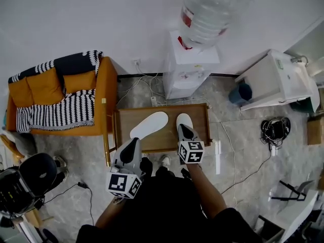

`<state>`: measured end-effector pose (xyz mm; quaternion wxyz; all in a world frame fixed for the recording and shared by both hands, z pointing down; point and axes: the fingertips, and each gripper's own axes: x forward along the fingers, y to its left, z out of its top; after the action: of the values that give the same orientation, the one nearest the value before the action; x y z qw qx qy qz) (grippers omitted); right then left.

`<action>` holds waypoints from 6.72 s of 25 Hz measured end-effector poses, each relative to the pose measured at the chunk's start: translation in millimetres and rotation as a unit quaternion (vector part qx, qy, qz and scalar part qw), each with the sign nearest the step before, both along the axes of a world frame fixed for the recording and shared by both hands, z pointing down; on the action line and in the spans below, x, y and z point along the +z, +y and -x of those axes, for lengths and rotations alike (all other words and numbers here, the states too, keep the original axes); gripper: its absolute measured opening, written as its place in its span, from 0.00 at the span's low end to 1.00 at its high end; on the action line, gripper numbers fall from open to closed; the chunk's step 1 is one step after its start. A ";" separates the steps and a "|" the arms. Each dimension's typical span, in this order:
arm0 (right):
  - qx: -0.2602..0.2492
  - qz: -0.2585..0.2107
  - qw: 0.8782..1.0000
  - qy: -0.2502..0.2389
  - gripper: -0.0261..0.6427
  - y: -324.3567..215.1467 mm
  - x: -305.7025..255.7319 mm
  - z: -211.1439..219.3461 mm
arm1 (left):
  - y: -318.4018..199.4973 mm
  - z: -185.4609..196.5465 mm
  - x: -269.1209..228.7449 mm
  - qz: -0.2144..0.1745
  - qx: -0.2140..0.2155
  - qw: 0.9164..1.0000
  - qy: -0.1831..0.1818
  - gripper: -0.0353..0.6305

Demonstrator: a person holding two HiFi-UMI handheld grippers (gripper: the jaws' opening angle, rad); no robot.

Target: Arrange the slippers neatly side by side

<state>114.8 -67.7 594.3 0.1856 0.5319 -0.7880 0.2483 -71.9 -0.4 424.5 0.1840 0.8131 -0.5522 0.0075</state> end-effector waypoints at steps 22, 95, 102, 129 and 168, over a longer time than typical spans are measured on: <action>-0.005 0.066 0.997 -0.038 0.06 -2.0 44.5 110.1 | -40.4 45.7 23.0 0.029 0.024 0.999 0.010 0.07; -0.315 0.241 0.912 0.102 0.08 33.8 169.8 62.5 | -14.7 28.1 44.5 0.069 -0.013 0.998 0.000 0.07; -0.406 0.226 0.874 0.140 0.08 45.9 175.1 47.9 | -0.5 13.3 46.2 0.076 -0.024 0.997 -0.005 0.07; -0.342 0.249 0.888 0.181 0.08 25.2 213.0 13.1 | 19.6 7.9 45.4 0.080 -0.042 0.996 -0.026 0.07; -0.012 0.073 0.997 0.030 0.08 32.8 6.6 -59.2 | -1.5 -35.9 7.7 0.002 0.065 0.998 -0.014 0.07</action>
<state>174.0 -34.9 600.9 0.2505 0.5148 -0.7679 0.2873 -36.0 -1.9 432.2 0.1767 0.8466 -0.5010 0.0319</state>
